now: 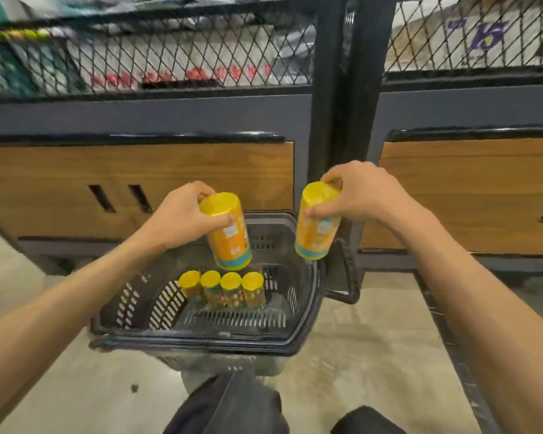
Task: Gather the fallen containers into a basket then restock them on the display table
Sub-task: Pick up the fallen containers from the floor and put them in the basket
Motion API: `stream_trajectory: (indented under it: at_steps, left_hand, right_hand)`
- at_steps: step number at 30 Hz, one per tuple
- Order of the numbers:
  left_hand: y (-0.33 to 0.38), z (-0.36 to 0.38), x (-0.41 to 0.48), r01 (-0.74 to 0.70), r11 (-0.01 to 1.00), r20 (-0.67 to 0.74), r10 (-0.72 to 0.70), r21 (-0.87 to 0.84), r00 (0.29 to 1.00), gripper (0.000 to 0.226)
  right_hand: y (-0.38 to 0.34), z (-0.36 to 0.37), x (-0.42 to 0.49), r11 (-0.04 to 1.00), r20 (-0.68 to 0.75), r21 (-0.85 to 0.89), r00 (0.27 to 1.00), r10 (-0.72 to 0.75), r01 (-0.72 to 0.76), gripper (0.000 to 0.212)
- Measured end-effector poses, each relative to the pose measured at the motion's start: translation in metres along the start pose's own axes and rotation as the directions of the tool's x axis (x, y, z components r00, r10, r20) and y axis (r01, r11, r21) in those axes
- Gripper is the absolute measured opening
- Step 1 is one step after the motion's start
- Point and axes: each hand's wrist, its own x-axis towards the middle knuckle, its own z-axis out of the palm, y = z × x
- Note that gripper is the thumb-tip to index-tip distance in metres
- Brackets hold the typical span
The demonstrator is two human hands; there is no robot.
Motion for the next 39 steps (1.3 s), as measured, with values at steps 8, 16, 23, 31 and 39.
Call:
stream_trajectory:
  at_steps: [8, 16, 23, 31, 39]
  left_hand:
    - [-0.110, 0.011, 0.014, 0.089, 0.993, 0.047, -0.093, 0.073, 0.995, 0.067]
    - [-0.210, 0.043, 0.024, 0.184, 0.950, 0.118, -0.218, 0.251, 0.969, 0.072]
    - [-0.250, 0.081, 0.047, 0.220, 0.911, 0.235, -0.313, 0.350, 0.920, 0.083]
    - [-0.274, 0.111, 0.063, 0.230, 0.862, 0.290, -0.385, 0.451, 0.876, 0.071]
    - [-0.278, 0.104, 0.074, 0.165, 0.829, 0.373, -0.407, 0.535, 0.834, 0.064]
  right_hand:
    - [-0.032, 0.084, 0.065, 0.993, 0.207, -0.072, 0.975, -0.074, 0.091, 0.086]
    - [-0.029, 0.166, 0.100, 0.973, 0.379, -0.212, 0.926, -0.007, 0.094, 0.084]
    - [-0.014, 0.234, 0.113, 0.943, 0.456, -0.321, 0.887, 0.070, 0.091, 0.081]
    - [-0.005, 0.299, 0.137, 0.950, 0.523, -0.311, 0.840, 0.147, 0.027, 0.077]
    - [-0.008, 0.336, 0.142, 0.948, 0.523, -0.316, 0.827, 0.208, -0.039, 0.071]
